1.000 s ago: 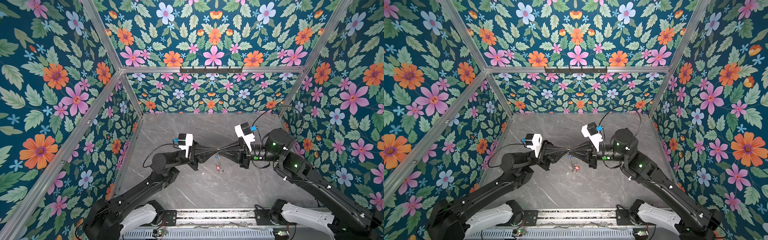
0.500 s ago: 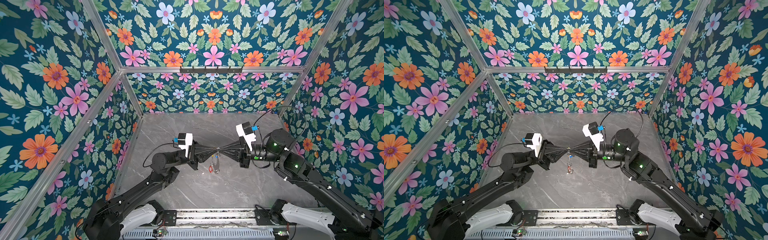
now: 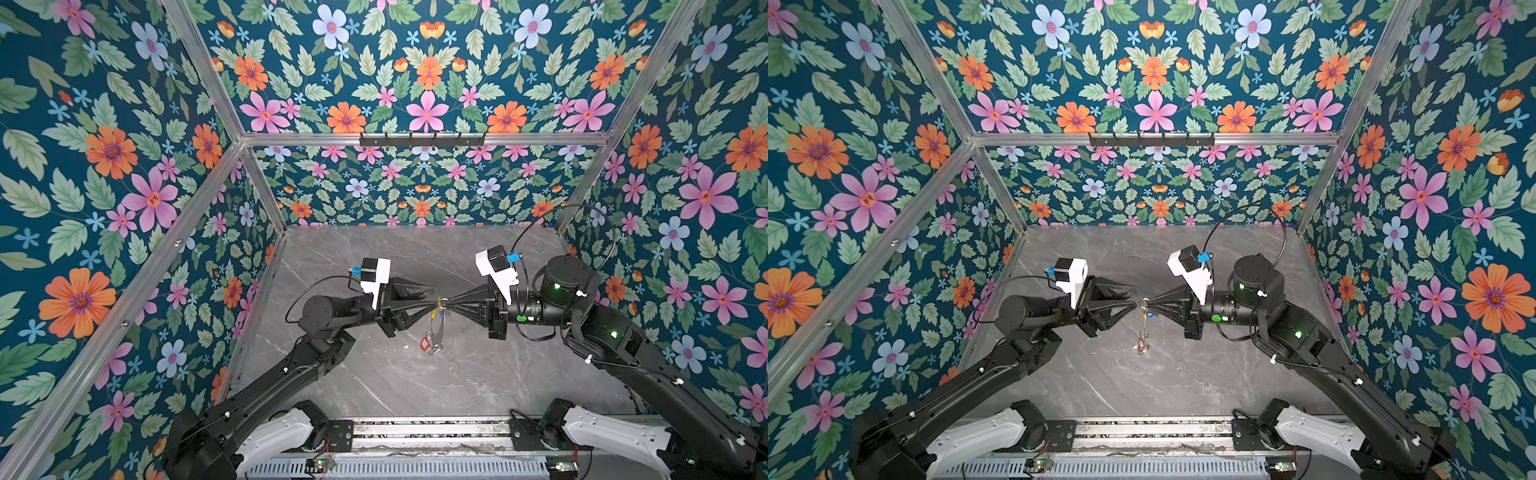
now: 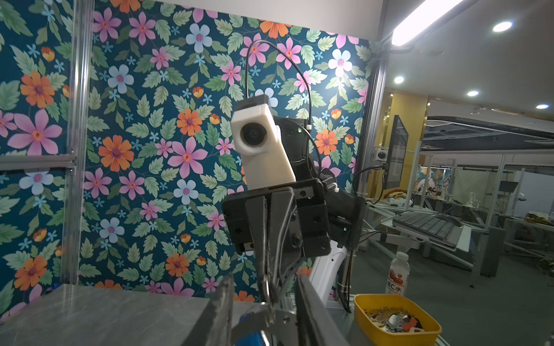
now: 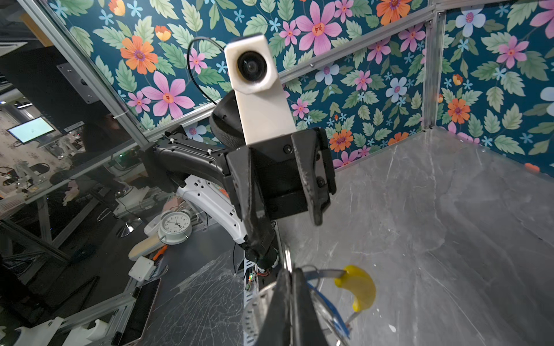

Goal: Remove the keys from the keyring

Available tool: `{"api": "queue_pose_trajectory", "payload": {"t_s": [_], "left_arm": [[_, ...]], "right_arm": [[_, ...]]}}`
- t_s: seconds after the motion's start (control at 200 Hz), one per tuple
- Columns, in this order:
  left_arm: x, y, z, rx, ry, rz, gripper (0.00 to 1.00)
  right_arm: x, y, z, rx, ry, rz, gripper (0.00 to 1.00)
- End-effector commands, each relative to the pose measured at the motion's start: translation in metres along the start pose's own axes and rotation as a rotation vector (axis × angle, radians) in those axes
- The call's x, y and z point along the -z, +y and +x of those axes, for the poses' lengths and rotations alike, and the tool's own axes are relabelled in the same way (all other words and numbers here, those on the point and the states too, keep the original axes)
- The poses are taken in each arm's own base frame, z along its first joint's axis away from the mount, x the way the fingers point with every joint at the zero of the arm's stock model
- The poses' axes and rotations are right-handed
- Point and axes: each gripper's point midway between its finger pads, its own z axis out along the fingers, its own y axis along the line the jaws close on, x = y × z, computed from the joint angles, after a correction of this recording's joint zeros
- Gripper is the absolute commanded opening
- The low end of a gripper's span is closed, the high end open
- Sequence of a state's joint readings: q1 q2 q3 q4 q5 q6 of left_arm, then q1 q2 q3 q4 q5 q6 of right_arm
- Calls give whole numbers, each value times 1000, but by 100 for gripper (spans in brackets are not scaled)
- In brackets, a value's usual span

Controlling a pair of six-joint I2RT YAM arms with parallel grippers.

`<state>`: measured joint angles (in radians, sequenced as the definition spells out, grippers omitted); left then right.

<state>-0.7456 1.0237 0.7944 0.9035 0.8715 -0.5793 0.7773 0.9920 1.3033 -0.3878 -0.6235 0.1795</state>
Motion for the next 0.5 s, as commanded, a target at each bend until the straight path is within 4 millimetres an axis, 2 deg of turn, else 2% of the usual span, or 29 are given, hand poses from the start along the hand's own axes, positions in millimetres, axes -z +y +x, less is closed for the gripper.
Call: {"api": "queue_pose_trajectory", "payload": {"t_s": [0.0,0.195,0.495], "left_arm": [[-4,10,26,95,170,-28,38],[-10,13,34,168,347,-56,38],[-12,14,38,221,448,-58,34]], "right_arm": [[5,-8,18,20,109,62,0],[7,-12,21,40,173,95,0],[7,-18,12,68,170,135,0]]}}
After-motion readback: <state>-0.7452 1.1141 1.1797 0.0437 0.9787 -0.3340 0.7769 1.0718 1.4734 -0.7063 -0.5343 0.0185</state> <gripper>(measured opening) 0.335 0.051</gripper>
